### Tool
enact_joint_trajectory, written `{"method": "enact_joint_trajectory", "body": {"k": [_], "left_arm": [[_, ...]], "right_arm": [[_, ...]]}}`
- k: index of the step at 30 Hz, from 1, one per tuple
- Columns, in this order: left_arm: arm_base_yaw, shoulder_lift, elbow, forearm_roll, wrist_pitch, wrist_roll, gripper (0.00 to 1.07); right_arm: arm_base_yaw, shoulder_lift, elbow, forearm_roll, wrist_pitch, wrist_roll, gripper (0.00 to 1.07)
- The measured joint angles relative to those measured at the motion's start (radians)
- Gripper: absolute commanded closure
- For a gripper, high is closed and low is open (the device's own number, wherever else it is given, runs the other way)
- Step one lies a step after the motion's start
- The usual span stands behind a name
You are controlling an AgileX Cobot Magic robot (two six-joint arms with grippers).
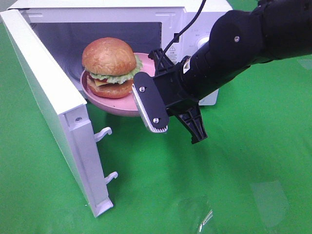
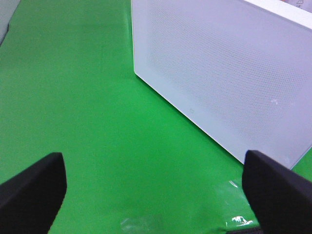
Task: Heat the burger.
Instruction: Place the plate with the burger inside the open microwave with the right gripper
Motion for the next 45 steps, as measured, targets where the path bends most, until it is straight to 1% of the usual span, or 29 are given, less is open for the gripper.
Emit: {"method": "enact_joint_trajectory", "body": {"k": [4, 6, 15, 20, 21, 28, 30, 33, 36, 42, 45], "left_arm": [[0.0, 0.0, 0.0, 0.0, 0.0, 0.0, 0.17], [0.0, 0.0, 0.0, 0.0, 0.0, 0.0, 0.17], [0.0, 0.0, 0.0, 0.0, 0.0, 0.0, 0.17], [0.0, 0.0, 0.0, 0.0, 0.0, 0.0, 0.17], [0.0, 0.0, 0.0, 0.0, 0.0, 0.0, 0.17], [0.0, 0.0, 0.0, 0.0, 0.0, 0.0, 0.17], [0.0, 0.0, 0.0, 0.0, 0.0, 0.0, 0.17], [0.0, 0.0, 0.0, 0.0, 0.0, 0.0, 0.17], [0.0, 0.0, 0.0, 0.0, 0.0, 0.0, 0.17], [0.0, 0.0, 0.0, 0.0, 0.0, 0.0, 0.17], [0.0, 0.0, 0.0, 0.0, 0.0, 0.0, 0.17]], "right_arm": [[0.004, 0.028, -0.026, 0.003, -0.002, 0.0, 1.07], [0.01, 0.053, -0.055, 0.002, -0.008, 0.0, 1.07], [0.01, 0.081, -0.084, 0.002, -0.018, 0.001, 1.07], [0.011, 0.119, -0.13, 0.001, -0.015, 0.049, 1.07], [0.011, 0.131, -0.147, -0.009, -0.016, 0.062, 1.07], [0.011, 0.159, -0.181, -0.048, -0.016, 0.094, 1.07], [0.011, 0.182, -0.21, -0.095, -0.013, 0.137, 1.07], [0.011, 0.188, -0.219, -0.108, -0.012, 0.149, 1.07], [0.017, 0.215, -0.249, -0.158, -0.007, 0.217, 1.07], [0.018, 0.242, -0.286, -0.198, -0.007, 0.268, 1.07], [0.018, 0.269, -0.323, -0.218, -0.006, 0.308, 1.07]]}}
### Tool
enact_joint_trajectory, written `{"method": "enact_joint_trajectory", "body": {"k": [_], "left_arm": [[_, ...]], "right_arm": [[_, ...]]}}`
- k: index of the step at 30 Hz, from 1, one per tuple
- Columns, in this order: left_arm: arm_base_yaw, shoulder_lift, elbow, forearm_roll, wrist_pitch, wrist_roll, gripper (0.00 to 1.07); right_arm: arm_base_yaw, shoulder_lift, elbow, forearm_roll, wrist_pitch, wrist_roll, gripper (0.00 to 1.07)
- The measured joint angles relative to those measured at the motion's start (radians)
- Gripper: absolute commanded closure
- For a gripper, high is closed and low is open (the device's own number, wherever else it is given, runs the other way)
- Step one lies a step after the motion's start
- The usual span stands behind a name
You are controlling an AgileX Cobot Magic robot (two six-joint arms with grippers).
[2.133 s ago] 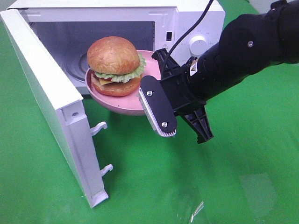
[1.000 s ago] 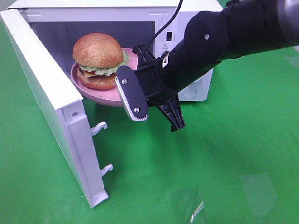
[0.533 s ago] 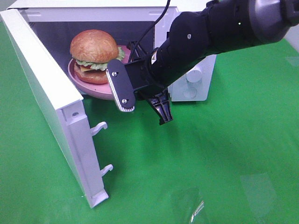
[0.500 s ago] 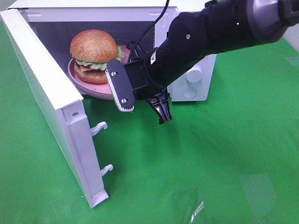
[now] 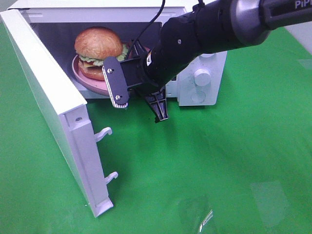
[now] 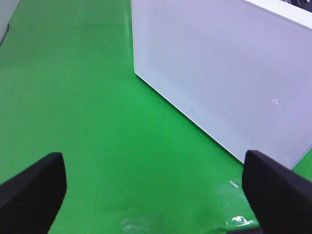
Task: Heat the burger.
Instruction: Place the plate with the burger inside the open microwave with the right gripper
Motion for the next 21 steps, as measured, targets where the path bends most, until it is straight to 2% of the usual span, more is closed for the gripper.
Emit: {"method": "enact_joint_trajectory", "body": {"k": [3, 7, 21], "left_arm": [[0.0, 0.0, 0.0, 0.0, 0.0, 0.0, 0.17], [0.0, 0.0, 0.0, 0.0, 0.0, 0.0, 0.17], [0.0, 0.0, 0.0, 0.0, 0.0, 0.0, 0.17]], "right_arm": [[0.0, 0.014, -0.021, -0.012, 0.008, 0.02, 1.07], [0.0, 0.059, -0.105, -0.028, 0.054, 0.086, 1.07], [-0.008, 0.141, -0.241, -0.088, 0.126, 0.14, 1.07]]}}
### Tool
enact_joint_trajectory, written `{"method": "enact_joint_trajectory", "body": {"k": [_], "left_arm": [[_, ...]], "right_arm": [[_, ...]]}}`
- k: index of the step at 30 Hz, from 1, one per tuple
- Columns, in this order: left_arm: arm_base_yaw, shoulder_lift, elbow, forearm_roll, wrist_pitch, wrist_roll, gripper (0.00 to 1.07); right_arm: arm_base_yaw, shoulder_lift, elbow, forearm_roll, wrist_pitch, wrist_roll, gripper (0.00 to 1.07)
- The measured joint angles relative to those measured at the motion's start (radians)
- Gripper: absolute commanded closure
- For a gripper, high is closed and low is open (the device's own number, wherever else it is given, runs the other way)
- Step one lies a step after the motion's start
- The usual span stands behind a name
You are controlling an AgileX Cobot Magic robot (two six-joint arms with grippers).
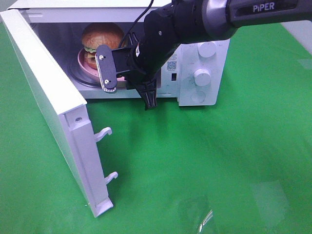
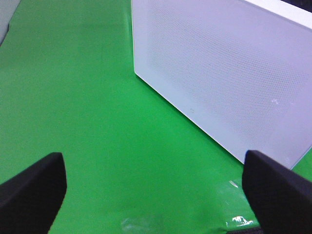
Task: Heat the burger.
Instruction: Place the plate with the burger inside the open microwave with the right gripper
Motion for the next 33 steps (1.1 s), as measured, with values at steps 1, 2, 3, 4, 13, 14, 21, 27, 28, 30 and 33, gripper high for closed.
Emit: {"method": "enact_joint_trajectory", "body": {"k": [1, 2, 3, 4, 13, 14, 21, 27, 28, 30, 33], "left_arm": [[0.0, 0.0, 0.0, 0.0, 0.0, 0.0, 0.17], [0.0, 0.0, 0.0, 0.0, 0.0, 0.0, 0.17], [0.0, 0.0, 0.0, 0.0, 0.0, 0.0, 0.17], [0.0, 0.0, 0.0, 0.0, 0.0, 0.0, 0.17], [0.0, 0.0, 0.0, 0.0, 0.0, 0.0, 0.17], [0.0, 0.0, 0.0, 0.0, 0.0, 0.0, 0.17], [0.0, 0.0, 0.0, 0.0, 0.0, 0.0, 0.17], [0.0, 0.0, 0.0, 0.0, 0.0, 0.0, 0.17], [0.0, 0.0, 0.0, 0.0, 0.0, 0.0, 0.17], [0.0, 0.0, 0.0, 0.0, 0.0, 0.0, 0.17], [0.0, 0.0, 0.0, 0.0, 0.0, 0.0, 0.17]], "right_arm": [[0.0, 0.011, -0.016, -0.003, 0.003, 0.001, 1.07], [0.0, 0.011, -0.016, -0.003, 0.003, 0.001, 1.07], [0.0, 0.024, -0.033, -0.007, 0.006, 0.005, 1.07], [0.0, 0.024, -0.033, -0.007, 0.006, 0.005, 1.07], [-0.002, 0.075, -0.104, -0.009, 0.039, 0.005, 1.07], [-0.002, 0.079, -0.107, -0.009, 0.035, 0.004, 1.07], [-0.002, 0.085, -0.109, -0.009, 0.015, -0.02, 1.07], [0.012, 0.085, -0.109, -0.009, 0.002, -0.039, 1.07], [0.013, 0.089, -0.112, -0.009, -0.01, -0.04, 1.07], [0.017, 0.097, -0.12, -0.009, -0.016, -0.047, 1.07], [0.018, 0.106, -0.124, -0.009, -0.018, -0.048, 1.07]]}}
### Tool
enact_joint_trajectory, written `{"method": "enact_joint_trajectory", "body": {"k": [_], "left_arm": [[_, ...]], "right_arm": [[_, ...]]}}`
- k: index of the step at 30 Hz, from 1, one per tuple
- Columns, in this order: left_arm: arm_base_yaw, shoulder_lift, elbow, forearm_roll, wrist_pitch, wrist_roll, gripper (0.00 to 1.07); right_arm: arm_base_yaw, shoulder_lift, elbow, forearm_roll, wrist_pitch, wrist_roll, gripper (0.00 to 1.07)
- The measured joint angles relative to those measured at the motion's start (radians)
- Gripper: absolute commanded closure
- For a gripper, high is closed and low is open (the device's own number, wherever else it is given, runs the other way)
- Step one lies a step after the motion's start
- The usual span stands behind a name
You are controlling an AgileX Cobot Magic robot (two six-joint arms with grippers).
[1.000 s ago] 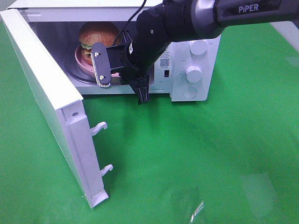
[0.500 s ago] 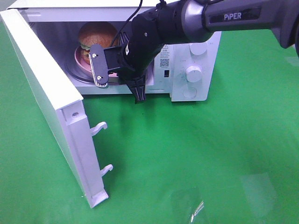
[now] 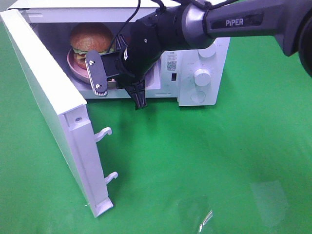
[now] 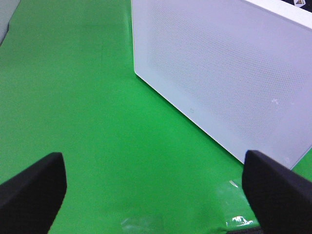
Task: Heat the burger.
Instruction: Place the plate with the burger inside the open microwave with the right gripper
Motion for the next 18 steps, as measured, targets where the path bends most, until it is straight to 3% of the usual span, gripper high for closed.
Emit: {"method": "enact_joint_trajectory", "body": {"k": [9, 18], "left_arm": [[0.0, 0.0, 0.0, 0.0, 0.0, 0.0, 0.17], [0.0, 0.0, 0.0, 0.001, 0.0, 0.0, 0.17]], "right_arm": [[-0.002, 0.022, -0.006, 0.01, -0.006, 0.012, 1.03], [-0.02, 0.022, -0.018, 0.008, -0.067, 0.107, 0.79]]}}
